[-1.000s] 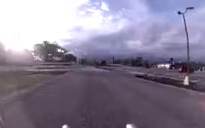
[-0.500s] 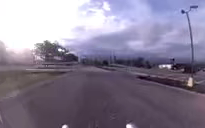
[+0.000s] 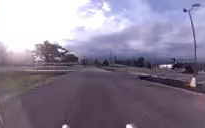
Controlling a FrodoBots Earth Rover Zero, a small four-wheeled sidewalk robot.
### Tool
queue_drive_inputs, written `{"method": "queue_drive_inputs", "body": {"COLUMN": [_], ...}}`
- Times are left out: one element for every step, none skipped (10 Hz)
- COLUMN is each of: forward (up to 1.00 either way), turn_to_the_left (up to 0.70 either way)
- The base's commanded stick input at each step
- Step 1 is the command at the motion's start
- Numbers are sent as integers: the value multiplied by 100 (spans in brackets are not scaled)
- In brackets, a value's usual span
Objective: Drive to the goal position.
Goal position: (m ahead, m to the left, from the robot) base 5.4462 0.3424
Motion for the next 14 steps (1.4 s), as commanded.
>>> {"method": "queue_drive_inputs", "body": {"forward": [70,70,70,70,70,70,70,70,70,70,70,70,70,70], "turn_to_the_left": [0,-1,-1,-1,-1,-1,-1,-1,-1,-1,-1,-1,-1,-1]}}
